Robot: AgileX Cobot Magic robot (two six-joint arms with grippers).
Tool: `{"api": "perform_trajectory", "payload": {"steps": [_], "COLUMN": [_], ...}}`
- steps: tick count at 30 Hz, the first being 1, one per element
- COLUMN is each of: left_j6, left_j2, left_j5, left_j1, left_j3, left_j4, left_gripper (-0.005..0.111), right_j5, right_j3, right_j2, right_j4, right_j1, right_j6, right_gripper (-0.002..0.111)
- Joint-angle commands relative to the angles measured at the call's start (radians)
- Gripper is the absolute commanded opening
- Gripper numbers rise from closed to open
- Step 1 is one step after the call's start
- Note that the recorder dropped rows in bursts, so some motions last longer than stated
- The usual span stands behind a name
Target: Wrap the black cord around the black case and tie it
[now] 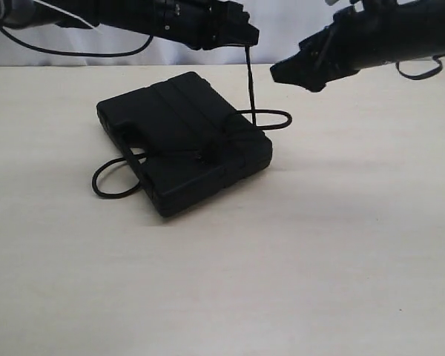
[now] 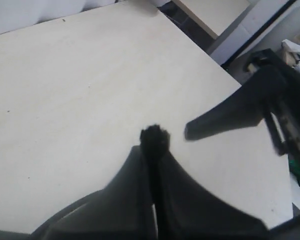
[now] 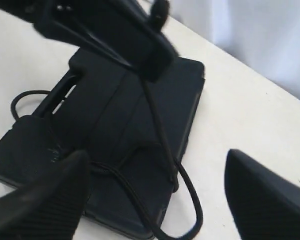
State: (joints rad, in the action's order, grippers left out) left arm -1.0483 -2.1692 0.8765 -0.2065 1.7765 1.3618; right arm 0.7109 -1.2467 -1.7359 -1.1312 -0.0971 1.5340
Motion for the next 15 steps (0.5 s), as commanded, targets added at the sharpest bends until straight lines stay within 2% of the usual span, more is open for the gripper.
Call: {"api": "perform_trajectory", "payload": {"steps": [1, 4, 8, 11, 15], "left_j6": [-0.004, -0.004, -0.004, -0.004, -0.004], "left_j2": [0.016, 0.016, 0.016, 0.016, 0.016], "left_j5": [0.104, 0.132, 0.138, 0.135, 0.122], "left_j1": [0.002, 0.002, 0.002, 0.002, 0.002], "left_j3": [0.049, 0.052, 0.052, 0.052, 0.052], "left_j4": [0.018, 0.018, 0.009, 0.003, -0.026], "left_gripper": [0.0, 0.0, 0.0, 0.0, 0.0], "right_j5": [-0.067, -0.271, -0.352, -0.364, -0.367], "right_j3": [0.003, 0.003, 0.003, 0.003, 0.003], "right_j2": [-0.063, -0.114, -0.159, -0.183, -0.183], "right_j4": [-0.009, -0.074, -0.13, -0.172, -0.196], "right_j1": [-0.089, -0.14, -0.178, -0.185, -0.185], "right_j6": [0.158, 0.191, 0.264, 0.294, 0.294], "right_gripper": [0.071, 0.07, 0.06, 0.043, 0.007]}}
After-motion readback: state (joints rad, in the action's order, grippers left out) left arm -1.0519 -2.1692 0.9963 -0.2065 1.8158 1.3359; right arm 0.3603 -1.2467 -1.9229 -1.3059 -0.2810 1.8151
